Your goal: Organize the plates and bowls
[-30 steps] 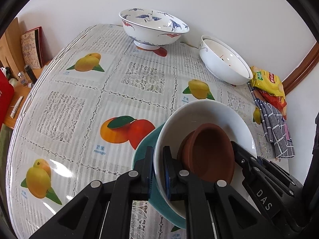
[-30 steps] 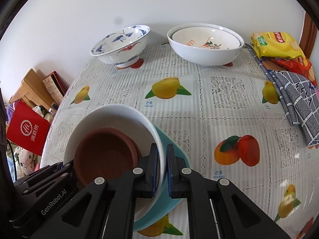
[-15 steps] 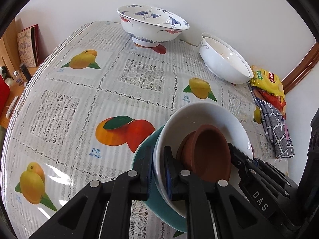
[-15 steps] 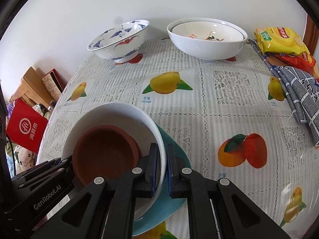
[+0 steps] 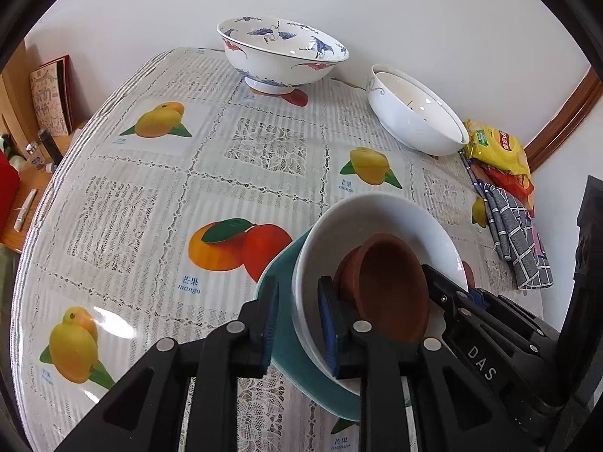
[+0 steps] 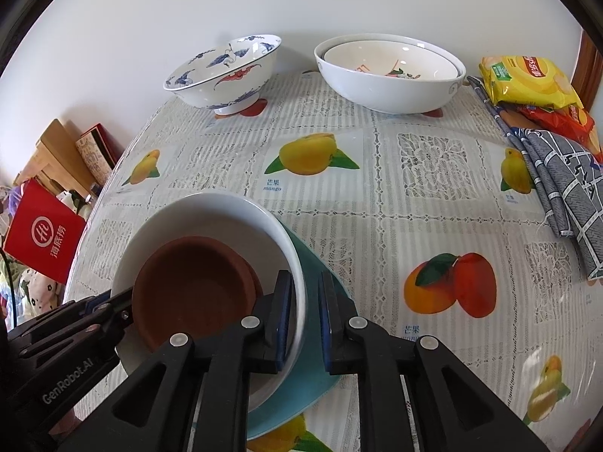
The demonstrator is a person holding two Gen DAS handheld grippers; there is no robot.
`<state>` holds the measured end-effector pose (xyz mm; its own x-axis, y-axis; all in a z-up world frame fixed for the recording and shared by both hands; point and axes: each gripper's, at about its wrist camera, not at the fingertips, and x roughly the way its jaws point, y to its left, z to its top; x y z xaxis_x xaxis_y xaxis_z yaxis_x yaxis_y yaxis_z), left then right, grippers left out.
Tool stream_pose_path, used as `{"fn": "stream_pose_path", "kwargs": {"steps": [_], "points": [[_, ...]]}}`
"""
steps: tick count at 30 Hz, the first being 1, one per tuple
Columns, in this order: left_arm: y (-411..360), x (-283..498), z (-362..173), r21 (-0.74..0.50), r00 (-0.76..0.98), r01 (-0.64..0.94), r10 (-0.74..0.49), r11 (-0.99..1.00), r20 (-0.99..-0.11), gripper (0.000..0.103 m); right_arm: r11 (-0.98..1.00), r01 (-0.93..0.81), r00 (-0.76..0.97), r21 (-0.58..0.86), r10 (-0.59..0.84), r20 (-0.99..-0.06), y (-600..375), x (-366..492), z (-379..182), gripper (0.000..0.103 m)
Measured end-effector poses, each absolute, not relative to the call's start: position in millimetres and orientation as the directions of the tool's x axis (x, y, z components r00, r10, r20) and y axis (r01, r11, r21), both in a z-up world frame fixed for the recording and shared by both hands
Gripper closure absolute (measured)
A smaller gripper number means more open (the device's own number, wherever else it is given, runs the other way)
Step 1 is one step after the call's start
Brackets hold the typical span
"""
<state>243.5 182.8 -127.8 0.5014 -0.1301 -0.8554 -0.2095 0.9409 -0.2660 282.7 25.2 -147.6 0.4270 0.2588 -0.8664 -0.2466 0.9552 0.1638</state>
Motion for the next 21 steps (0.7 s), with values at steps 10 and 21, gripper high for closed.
{"fn": "stream_pose_path", "kwargs": {"steps": [10, 21], "points": [[182.8, 219.9, -109.3, -0.238, 0.522, -0.206, -0.099, 0.949, -0.847, 0.067, 0.953, -0.255, 0.437, 0.163, 0.264, -0.860, 19.6, 264.3, -134.4, 0.081], [147.8, 161.8, -71.6, -0.244, 0.590, -0.154, -0.109, 0.958, -0.800, 0.056, 0.964, -0.246, 0.529, 0.104, 0.224, -0.819, -21.1, 202.4, -89.9, 0.062]]}}
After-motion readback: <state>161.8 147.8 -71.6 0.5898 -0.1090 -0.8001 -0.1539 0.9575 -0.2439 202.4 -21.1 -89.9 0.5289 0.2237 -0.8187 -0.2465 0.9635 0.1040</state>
